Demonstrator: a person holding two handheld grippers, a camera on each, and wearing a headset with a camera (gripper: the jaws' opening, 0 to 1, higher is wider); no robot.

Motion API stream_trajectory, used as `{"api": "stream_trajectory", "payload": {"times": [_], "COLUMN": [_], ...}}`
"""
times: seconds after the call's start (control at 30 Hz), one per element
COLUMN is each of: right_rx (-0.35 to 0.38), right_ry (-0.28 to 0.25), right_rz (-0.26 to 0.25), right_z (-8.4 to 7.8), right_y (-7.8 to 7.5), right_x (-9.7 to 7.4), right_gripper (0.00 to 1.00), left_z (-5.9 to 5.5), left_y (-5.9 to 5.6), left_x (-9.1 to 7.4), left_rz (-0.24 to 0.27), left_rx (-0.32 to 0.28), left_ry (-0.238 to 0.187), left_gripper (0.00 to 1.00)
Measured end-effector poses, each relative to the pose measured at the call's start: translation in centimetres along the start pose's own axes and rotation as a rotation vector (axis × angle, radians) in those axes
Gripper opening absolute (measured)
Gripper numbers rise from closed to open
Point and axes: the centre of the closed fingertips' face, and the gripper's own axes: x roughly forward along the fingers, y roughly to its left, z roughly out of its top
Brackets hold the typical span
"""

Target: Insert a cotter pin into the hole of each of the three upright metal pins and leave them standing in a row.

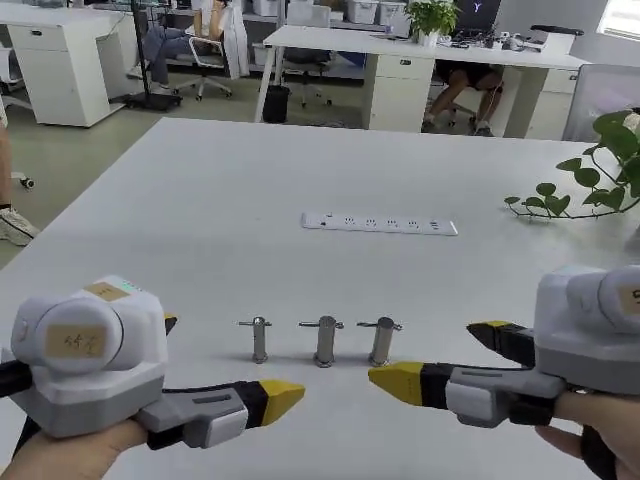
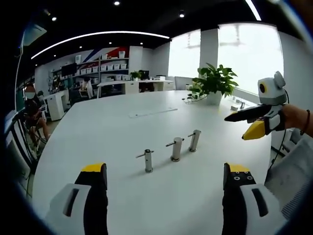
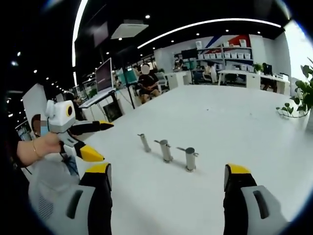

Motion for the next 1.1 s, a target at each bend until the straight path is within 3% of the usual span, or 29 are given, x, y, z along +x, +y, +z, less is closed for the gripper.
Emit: {"api": "stream_trajectory", "payload": {"times": [0.33, 0.67, 0.83, 0.93, 1.1], "right_rx": [0.027, 0.031, 0.038, 0.019, 0.049], "right_ry": [-0.024, -0.029, -0.038, -0.016, -0.028], "right_rz": [-0.021, -0.054, -0.064, -0.077, -0.068], "right_z": [-0.2, -0.5, -0.6, -1.4, -1.6], "right_y": [1.5, 1.9, 2.3, 2.4, 2.7], "right_x": [-0.5, -1.7, -2.3, -2.4, -2.6], "right_gripper": [0.95, 0.94, 0.94, 0.94, 0.93], "left_z": [0.4, 0.2, -0.2, -0.4, -0.3], "left_y": [0.0, 0.0, -0.7, -1.0, -0.9], "left_x": [-1.1, -2.7, -3.1, -3.3, -3.5], "left_rz": [0.012, 0.027, -0.006, -0.004, 0.000], "left_rx": [-0.004, -0.021, -0.018, -0.006, -0.010], "left_ry": [-0.007, -0.018, -0.006, -0.006, -0.008], "left_gripper": [0.99, 0.99, 0.96, 0.97, 0.97]}}
